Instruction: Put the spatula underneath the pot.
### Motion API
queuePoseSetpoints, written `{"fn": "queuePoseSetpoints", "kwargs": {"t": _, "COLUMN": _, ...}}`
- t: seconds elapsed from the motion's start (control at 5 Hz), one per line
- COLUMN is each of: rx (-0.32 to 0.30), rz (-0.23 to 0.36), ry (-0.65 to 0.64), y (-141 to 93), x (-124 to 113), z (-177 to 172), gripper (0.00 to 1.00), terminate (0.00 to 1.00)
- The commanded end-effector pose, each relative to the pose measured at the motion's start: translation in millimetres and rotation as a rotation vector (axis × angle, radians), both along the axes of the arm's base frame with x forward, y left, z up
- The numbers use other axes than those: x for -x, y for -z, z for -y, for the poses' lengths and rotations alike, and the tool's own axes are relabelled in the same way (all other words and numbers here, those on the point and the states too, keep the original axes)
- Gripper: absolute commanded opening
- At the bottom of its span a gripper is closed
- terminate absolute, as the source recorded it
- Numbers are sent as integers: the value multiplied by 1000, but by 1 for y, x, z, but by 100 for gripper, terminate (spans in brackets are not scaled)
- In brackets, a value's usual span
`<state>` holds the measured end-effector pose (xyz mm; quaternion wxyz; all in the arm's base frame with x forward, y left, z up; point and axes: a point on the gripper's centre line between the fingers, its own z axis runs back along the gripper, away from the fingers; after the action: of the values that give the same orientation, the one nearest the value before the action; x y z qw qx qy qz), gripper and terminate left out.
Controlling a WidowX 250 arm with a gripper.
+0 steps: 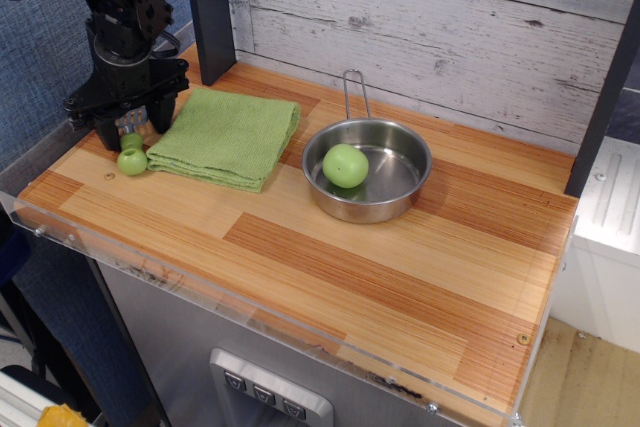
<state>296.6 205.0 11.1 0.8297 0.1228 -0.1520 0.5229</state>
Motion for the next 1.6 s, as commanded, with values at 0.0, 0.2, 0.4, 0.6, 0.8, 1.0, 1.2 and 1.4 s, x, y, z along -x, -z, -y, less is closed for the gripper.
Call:
{"fn": "queuePoseSetpoints", "kwargs": {"t": 0.0, "rx": 0, "rz": 5, "ry": -13, "y": -6, "x": 16, "z": -6, "gripper": 0, "terminate": 0}}
{"fn": "queuePoseSetpoints", "kwargs": {"t": 0.2, "rx": 11, "rz": 11, "ry": -10, "y": -13, "x": 19, "z": -7, "gripper": 0, "terminate": 0}}
{"fn": "queuePoseSetpoints", "kwargs": {"t": 0.4, "rx": 22, "rz": 49, "ry": -26, "y": -40, "x": 19, "z": -8, "gripper": 0, "terminate": 0}}
{"fn": "queuePoseSetpoints", "kwargs": {"t": 0.6, "rx": 41, "rz": 93, "ry": -45, "y": -63, "x": 15, "z": -7, "gripper": 0, "terminate": 0}}
{"fn": "queuePoseSetpoints", "kwargs": {"t": 0.8, "rx": 34, "rz": 135, "ry": -38, "y": -90, "x": 12, "z": 0, "gripper": 0, "terminate": 0}}
{"fn": "queuePoseSetpoints", "kwargs": {"t": 1.0, "rx": 34, "rz": 168, "ry": -11, "y": -114, "x": 12, "z": 15, "gripper": 0, "terminate": 0}}
{"fn": "queuePoseSetpoints", "kwargs": {"t": 1.2, "rx": 45, "rz": 179, "ry": 42, "y": -134, "x": 14, "z": 37, "gripper": 0, "terminate": 0}}
{"fn": "queuePoseSetpoints", "kwargs": {"t": 1.4, "rx": 50, "rz": 205, "ry": 94, "y": -153, "x": 20, "z": 61, "gripper": 0, "terminate": 0}}
